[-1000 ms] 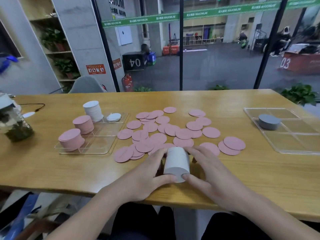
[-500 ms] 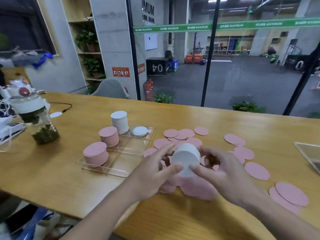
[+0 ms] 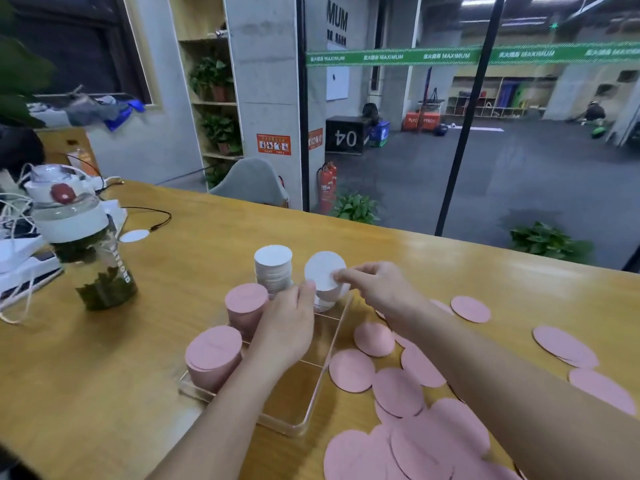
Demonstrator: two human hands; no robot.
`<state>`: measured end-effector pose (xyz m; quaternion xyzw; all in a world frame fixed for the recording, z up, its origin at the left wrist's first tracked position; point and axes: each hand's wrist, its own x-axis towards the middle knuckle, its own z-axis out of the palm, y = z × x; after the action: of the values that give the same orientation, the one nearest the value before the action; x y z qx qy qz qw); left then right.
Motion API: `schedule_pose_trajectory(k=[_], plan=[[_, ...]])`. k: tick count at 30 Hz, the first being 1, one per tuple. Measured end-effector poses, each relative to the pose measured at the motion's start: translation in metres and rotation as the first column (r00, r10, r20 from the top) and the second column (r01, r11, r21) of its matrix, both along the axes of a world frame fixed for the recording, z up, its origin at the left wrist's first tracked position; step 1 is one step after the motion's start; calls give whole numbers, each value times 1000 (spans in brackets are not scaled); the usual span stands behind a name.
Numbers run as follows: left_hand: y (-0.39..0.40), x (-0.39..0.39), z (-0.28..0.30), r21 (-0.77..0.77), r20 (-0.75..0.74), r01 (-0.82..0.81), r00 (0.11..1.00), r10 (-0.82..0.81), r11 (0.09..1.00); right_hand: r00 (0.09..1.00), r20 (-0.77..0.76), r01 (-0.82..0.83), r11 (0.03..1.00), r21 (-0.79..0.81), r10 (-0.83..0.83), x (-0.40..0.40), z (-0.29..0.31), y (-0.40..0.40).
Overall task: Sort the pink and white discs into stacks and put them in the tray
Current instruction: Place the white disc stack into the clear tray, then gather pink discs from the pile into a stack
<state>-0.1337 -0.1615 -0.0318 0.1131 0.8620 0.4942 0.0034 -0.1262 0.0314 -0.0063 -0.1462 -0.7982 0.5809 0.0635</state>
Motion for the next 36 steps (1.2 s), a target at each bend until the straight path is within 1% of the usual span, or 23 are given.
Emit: schedule_pose_trajectory(k=[2, 4, 6, 11, 13, 16, 20, 22, 24, 26, 27, 29, 31, 32, 33, 34, 36], plan=[[1, -6, -5, -127, -18, 9, 1000, -11, 992, 999, 37, -12, 1000, 10, 11, -13, -4, 0], [2, -8, -8, -196, -30, 5, 999, -11, 981, 997, 75, -27, 999, 32, 25, -20, -7, -1], [5, -10, -11, -276, -75, -26, 997, 5, 961, 995, 93, -47, 998, 51, 42, -25, -10, -1], [11, -11, -14, -460, -258, -142, 966, 21, 876, 991, 108, -96, 977, 189, 77, -32, -11, -6], [12, -10, -14, -495, -275, -156, 961, 16, 855, 992, 95, -105, 964, 246, 84, -33, -12, -7], [12, -11, -15, -433, -228, -113, 974, 13, 894, 992, 95, -116, 925, 363, 87, -32, -10, -8], [10, -11, -17, -418, -237, -104, 972, 2, 903, 988, 105, -151, 880, 450, 116, -34, -9, -13], [6, -8, -14, -425, -253, -101, 967, -11, 899, 985, 116, -161, 893, 419, 124, -33, -8, -12], [0, -1, -7, -417, -284, -110, 959, -14, 902, 986, 122, -146, 927, 344, 110, -26, -3, -9], [-3, 14, 0, -352, -343, -120, 939, -8, 928, 992, 89, -111, 939, 326, 87, -11, 5, -2], [-2, 26, 3, -283, -375, -96, 927, -18, 954, 994, 57, -105, 932, 348, 90, 0, 9, 2], [5, 57, 6, -149, -401, 37, 911, -95, 988, 994, 11, -104, 917, 385, 109, 29, 14, 13], [16, 90, 6, -109, -364, 205, 902, -231, 973, 995, -13, -82, 911, 403, 96, 66, 14, 25], [22, 102, 1, -141, -324, 273, 896, -305, 952, 997, -29, -58, 911, 409, 76, 87, 11, 31], [29, 111, -6, -224, -278, 313, 887, -368, 923, 997, -55, -28, 912, 409, 56, 109, 9, 36], [34, 118, -13, -352, -235, 324, 877, -418, 878, 996, -82, 1, 914, 407, 35, 133, 6, 40], [42, 125, -29, -593, -158, 293, 871, -465, 750, 995, -99, 40, 901, 431, 3, 183, 1, 47]])
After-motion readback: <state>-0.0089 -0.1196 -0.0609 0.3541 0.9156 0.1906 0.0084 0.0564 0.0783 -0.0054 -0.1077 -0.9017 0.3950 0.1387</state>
